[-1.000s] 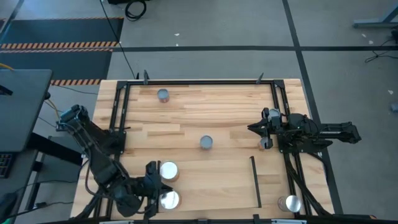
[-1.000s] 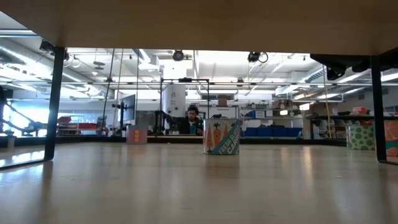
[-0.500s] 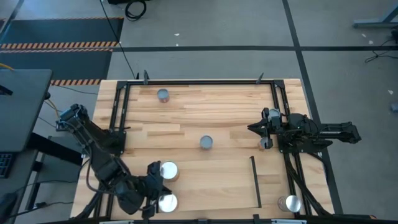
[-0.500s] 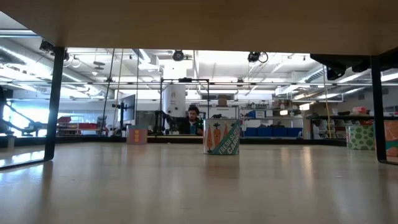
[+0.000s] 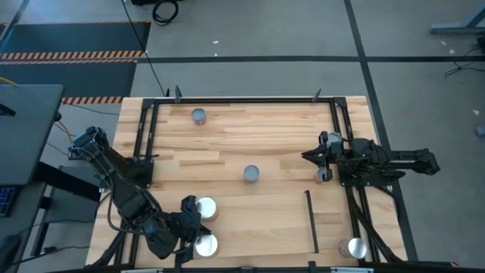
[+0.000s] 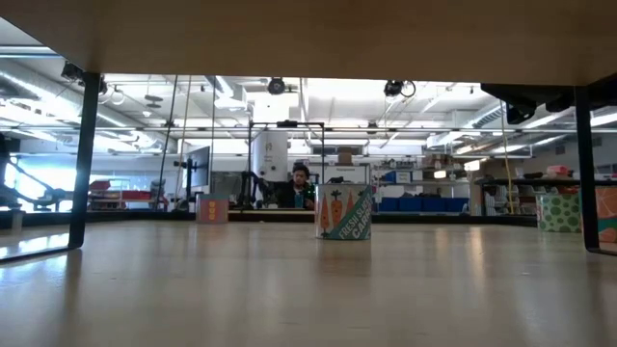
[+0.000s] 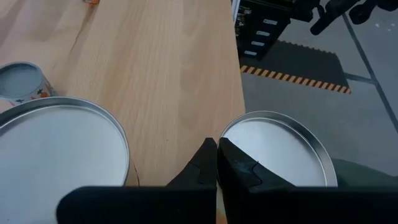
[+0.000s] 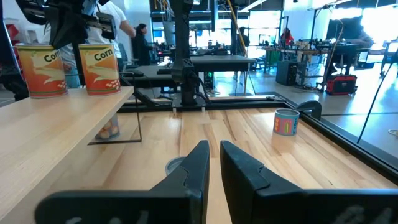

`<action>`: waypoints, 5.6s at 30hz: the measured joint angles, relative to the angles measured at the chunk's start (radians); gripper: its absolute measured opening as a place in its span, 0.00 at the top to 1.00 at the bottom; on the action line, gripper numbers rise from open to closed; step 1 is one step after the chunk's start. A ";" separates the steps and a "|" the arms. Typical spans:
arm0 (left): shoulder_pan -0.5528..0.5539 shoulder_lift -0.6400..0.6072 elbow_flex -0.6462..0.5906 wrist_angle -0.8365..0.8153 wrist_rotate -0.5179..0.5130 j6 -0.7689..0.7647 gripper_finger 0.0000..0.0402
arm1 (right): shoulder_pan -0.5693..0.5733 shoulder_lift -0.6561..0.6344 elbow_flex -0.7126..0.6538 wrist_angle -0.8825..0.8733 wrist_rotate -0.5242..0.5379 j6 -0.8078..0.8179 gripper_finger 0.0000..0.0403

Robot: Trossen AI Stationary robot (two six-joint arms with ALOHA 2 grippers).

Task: Pick and place cans onto a shelf
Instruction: Put the canned corn on the shelf aligned with the other canned corn, then put the left canned peaches on the shelf

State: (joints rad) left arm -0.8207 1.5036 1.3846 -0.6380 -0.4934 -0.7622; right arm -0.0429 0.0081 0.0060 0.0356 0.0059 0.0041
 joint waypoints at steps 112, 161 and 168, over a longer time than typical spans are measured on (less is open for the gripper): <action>0.037 0.233 0.356 -0.072 0.153 0.463 0.70 | 0.000 0.000 0.000 0.002 0.000 0.000 0.88; 0.087 0.264 0.418 -0.138 0.022 0.405 0.70 | 0.000 0.000 0.000 0.015 0.000 0.000 0.88; 0.129 0.261 0.527 -0.104 -0.061 0.569 0.70 | 0.000 0.000 0.000 0.015 0.000 0.000 0.88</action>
State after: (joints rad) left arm -0.6918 1.7641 1.9113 -0.7418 -0.5542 -0.1929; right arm -0.0432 0.0078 0.0061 0.0509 0.0061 0.0040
